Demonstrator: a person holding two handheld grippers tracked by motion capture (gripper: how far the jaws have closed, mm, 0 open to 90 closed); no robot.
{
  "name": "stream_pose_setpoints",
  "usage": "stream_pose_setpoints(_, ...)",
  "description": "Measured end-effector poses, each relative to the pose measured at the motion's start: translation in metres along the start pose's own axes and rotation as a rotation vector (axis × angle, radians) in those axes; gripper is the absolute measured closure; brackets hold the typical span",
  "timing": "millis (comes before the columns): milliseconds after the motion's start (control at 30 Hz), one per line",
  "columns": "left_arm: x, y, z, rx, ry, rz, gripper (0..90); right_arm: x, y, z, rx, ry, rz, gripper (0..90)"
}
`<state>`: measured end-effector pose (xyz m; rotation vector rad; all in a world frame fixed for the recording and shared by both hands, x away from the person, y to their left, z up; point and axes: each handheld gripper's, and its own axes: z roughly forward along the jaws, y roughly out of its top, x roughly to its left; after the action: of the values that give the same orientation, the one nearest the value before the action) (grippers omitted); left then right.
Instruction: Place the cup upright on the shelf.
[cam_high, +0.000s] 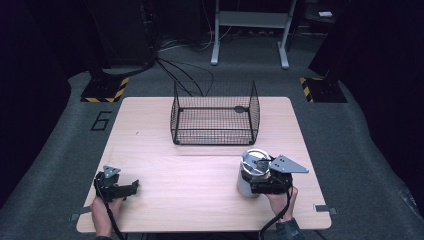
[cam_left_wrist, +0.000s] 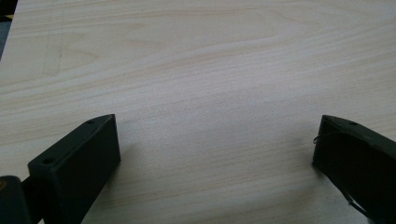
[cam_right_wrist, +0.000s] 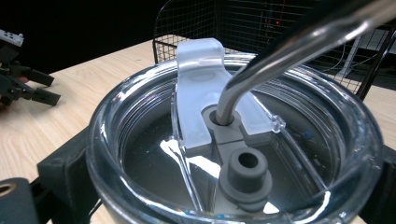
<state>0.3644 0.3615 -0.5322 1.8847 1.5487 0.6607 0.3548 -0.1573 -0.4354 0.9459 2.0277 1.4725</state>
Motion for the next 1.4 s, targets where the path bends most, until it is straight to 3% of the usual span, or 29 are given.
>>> stream_pose_setpoints(1400,0.0,0.0,0.0,0.0,0.0,0.001,0.4,-0.024,0.046,0.042,-0.024,-0.003,0.001,3.2)
